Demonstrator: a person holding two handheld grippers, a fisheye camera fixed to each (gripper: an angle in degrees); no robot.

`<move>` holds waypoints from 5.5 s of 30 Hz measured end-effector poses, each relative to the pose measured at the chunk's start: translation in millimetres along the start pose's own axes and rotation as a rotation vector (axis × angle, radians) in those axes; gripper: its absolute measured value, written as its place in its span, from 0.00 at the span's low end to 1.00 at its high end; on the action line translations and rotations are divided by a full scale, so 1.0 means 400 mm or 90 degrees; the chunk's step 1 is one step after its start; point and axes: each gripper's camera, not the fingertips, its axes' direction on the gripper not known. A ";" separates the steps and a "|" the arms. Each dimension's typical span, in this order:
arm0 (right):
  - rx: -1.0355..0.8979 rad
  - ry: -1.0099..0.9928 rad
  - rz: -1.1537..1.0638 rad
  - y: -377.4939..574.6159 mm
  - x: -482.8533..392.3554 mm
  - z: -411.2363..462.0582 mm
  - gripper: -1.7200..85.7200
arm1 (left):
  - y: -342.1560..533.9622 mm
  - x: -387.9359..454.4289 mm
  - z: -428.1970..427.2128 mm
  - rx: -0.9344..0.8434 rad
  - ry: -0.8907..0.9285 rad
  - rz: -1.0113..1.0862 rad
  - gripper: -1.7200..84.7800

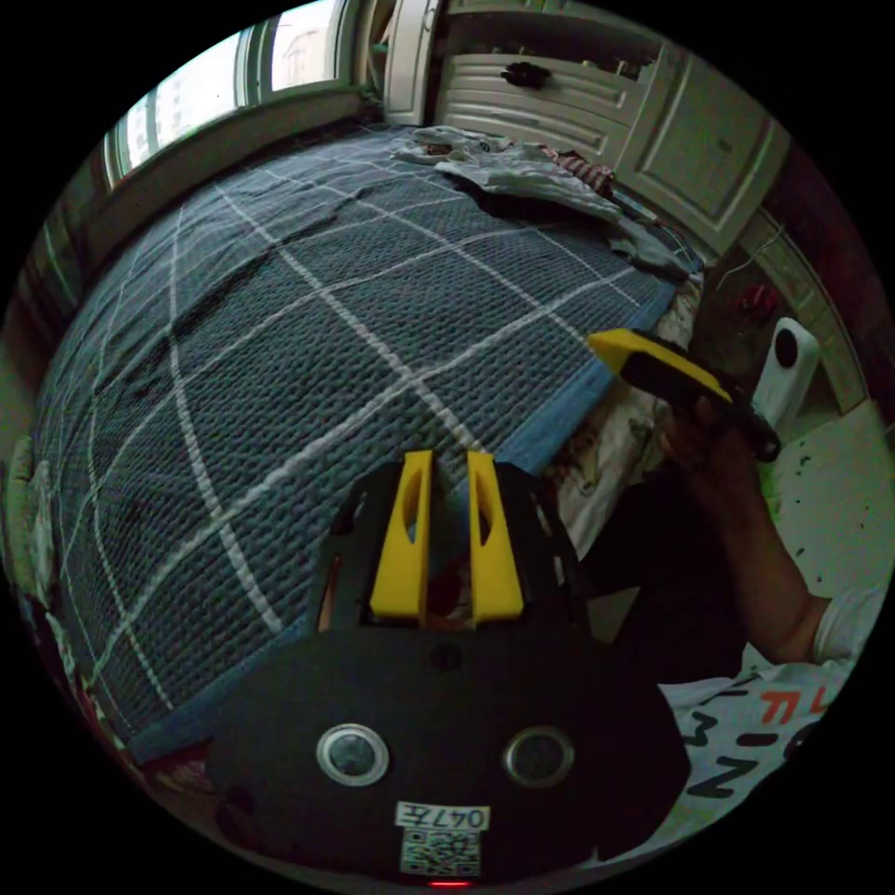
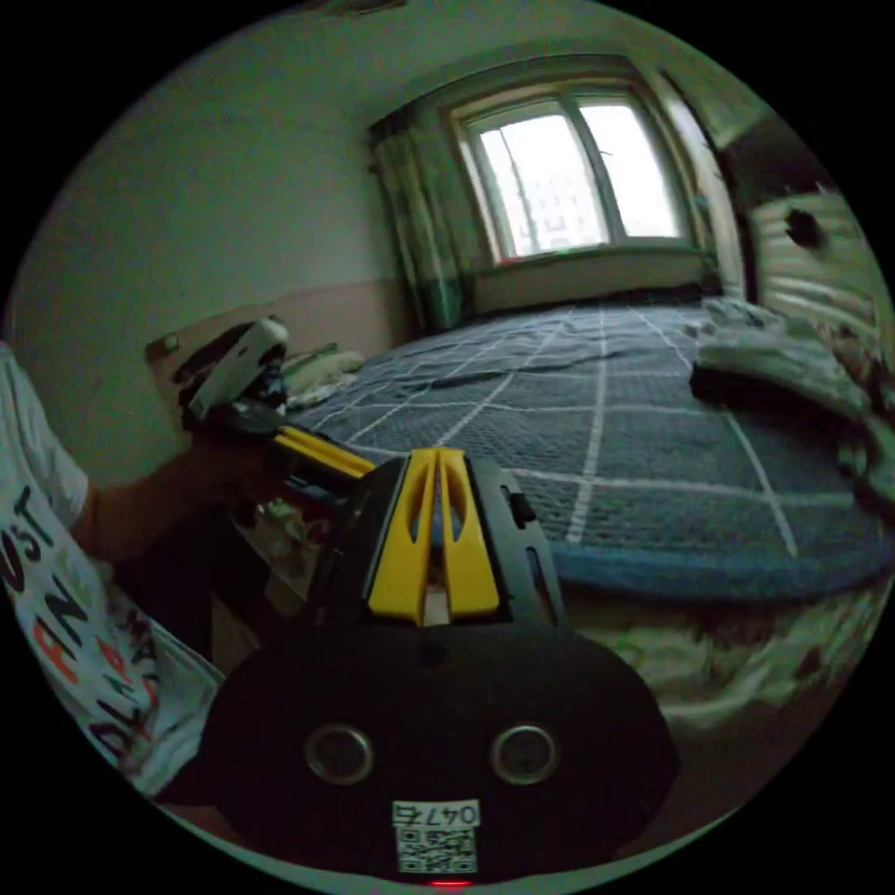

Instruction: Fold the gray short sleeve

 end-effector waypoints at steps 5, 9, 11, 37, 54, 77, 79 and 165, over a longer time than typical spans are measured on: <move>0.101 0.262 0.112 0.003 0.152 -0.253 0.02 | -0.069 0.112 0.063 0.001 -0.039 0.005 0.09; 0.173 0.534 0.191 -0.034 0.366 -0.499 0.03 | -0.115 0.161 0.100 -0.007 -0.034 -0.004 0.09; 0.125 0.632 0.206 -0.053 0.484 -0.539 0.04 | -0.140 0.189 0.122 -0.003 -0.029 -0.015 0.09; -0.067 0.438 0.326 -0.055 0.933 -0.890 0.02 | -1.020 0.886 0.421 -0.126 0.074 0.218 0.12; 0.234 0.141 0.016 -0.134 0.537 -0.995 0.02 | -0.700 0.582 0.015 0.113 0.370 0.209 0.01; -0.029 -0.419 -0.291 -0.422 -0.480 -0.271 0.10 | 0.677 -0.133 -0.525 0.214 0.301 -0.016 0.01; -0.090 -0.381 -0.319 -0.438 -0.586 -0.211 0.11 | 0.735 -0.119 -0.476 0.198 0.335 -0.021 0.01; -0.315 -0.019 -0.364 -0.573 -0.967 0.423 0.20 | 1.413 0.189 -0.644 0.194 0.176 0.212 0.01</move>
